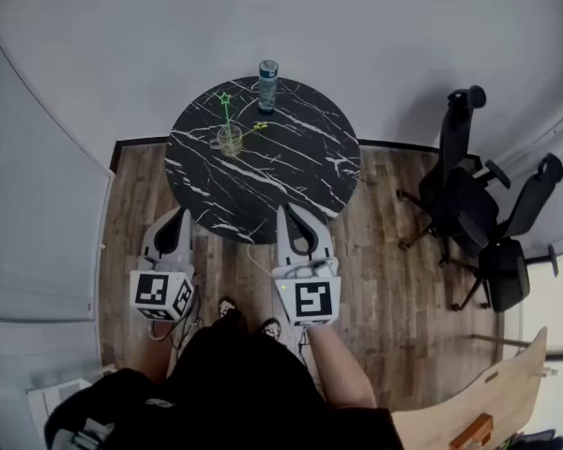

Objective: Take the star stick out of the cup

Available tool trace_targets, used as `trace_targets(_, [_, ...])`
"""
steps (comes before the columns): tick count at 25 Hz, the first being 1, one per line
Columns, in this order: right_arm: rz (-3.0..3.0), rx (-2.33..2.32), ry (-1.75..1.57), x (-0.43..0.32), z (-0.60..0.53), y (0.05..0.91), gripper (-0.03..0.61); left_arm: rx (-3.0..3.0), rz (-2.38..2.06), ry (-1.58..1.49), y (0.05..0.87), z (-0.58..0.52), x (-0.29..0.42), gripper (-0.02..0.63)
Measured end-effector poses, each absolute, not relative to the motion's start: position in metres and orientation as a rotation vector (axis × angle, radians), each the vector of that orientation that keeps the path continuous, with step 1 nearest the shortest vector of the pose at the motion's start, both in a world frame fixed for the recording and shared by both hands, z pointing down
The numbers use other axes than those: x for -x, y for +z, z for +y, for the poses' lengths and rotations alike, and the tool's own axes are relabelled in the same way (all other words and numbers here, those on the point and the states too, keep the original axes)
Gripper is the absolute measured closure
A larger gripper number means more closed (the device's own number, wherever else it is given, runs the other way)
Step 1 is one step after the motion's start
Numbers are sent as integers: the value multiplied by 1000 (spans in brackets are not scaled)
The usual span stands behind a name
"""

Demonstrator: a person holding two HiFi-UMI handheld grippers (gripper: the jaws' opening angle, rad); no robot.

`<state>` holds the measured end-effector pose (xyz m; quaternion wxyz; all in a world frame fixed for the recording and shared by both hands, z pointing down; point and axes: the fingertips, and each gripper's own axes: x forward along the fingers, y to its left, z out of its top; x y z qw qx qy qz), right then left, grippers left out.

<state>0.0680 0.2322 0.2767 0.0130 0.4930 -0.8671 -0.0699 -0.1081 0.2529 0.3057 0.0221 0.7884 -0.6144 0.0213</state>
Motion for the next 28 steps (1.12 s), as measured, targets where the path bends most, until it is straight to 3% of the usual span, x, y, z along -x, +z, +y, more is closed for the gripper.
trace_targets(28, [-2654,-1466,-121,26,186,329,583,-2493,-1652,122,360,188,170,615])
